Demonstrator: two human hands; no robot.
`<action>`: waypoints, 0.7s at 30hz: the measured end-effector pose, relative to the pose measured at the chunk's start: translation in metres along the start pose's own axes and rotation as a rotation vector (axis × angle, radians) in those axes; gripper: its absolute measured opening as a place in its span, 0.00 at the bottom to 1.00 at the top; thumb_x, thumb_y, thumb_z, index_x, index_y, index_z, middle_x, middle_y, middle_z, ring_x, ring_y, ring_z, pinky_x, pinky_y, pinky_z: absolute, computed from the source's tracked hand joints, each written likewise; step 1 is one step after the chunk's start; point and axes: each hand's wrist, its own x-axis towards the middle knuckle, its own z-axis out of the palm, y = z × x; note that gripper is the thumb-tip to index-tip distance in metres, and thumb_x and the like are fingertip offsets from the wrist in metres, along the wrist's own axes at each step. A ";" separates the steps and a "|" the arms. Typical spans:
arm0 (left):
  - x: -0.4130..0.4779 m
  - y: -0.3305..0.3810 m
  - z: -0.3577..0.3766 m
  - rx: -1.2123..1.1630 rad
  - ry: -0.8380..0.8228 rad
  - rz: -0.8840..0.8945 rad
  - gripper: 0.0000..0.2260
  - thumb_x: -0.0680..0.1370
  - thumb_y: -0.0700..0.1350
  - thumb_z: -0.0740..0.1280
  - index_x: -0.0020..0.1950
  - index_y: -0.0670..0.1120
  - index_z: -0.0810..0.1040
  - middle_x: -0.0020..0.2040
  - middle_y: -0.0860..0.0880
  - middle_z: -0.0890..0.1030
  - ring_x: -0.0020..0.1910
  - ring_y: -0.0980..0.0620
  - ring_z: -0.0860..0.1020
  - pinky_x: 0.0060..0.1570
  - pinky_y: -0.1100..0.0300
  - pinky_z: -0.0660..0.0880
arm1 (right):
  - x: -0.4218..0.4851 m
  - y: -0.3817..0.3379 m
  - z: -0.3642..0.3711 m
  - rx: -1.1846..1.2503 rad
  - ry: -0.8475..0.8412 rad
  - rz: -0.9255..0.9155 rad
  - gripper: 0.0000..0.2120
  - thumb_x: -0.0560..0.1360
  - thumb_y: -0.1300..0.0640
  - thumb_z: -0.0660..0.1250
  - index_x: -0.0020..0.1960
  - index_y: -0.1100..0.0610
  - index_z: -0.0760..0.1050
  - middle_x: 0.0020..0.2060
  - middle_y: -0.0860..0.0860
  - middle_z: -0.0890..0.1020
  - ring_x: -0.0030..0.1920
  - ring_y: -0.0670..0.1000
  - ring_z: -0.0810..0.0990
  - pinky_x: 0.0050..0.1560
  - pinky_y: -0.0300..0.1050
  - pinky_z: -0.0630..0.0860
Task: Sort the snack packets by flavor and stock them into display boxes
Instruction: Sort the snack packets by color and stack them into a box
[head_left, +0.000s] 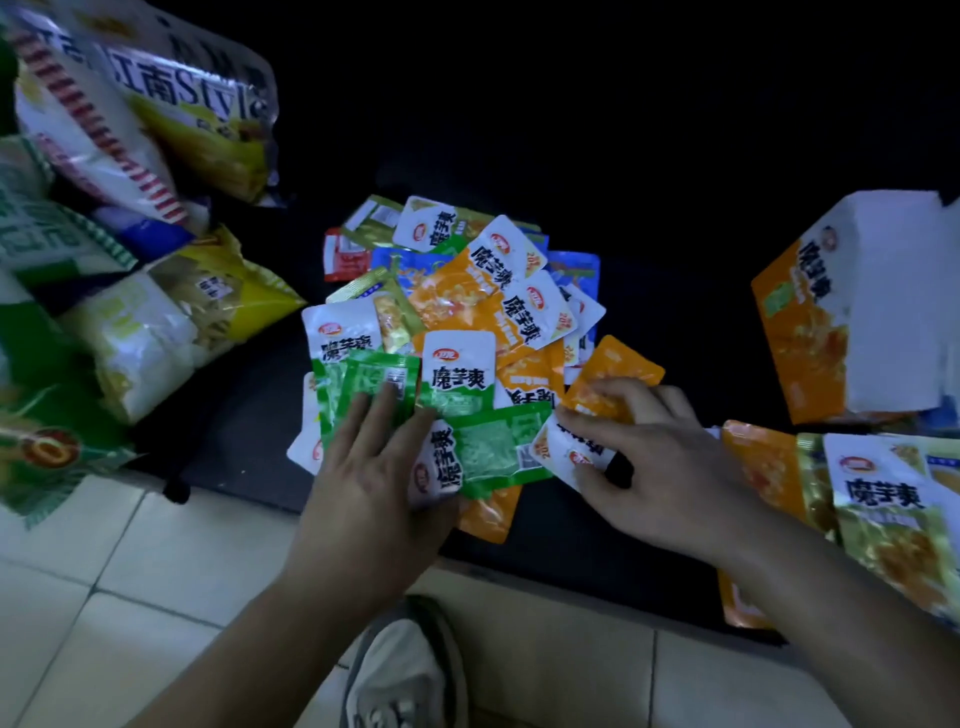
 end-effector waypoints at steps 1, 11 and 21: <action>-0.002 -0.002 0.002 -0.021 -0.013 0.005 0.35 0.71 0.65 0.66 0.74 0.49 0.75 0.81 0.43 0.65 0.81 0.37 0.60 0.74 0.34 0.65 | 0.000 0.000 -0.002 -0.011 -0.027 -0.004 0.26 0.78 0.45 0.66 0.73 0.28 0.67 0.74 0.34 0.61 0.72 0.47 0.60 0.55 0.44 0.75; -0.004 0.019 -0.016 0.035 0.111 -0.144 0.32 0.64 0.64 0.81 0.60 0.50 0.75 0.47 0.51 0.81 0.47 0.44 0.79 0.42 0.54 0.68 | 0.008 -0.002 -0.004 -0.187 -0.003 0.027 0.32 0.74 0.41 0.74 0.76 0.42 0.69 0.63 0.45 0.69 0.63 0.52 0.64 0.62 0.53 0.69; 0.010 0.022 -0.022 0.067 0.195 -0.279 0.31 0.69 0.70 0.74 0.58 0.47 0.76 0.43 0.45 0.83 0.43 0.39 0.81 0.40 0.51 0.74 | 0.007 -0.015 -0.019 0.121 0.105 0.299 0.28 0.68 0.37 0.78 0.53 0.46 0.62 0.41 0.41 0.75 0.41 0.45 0.76 0.41 0.48 0.73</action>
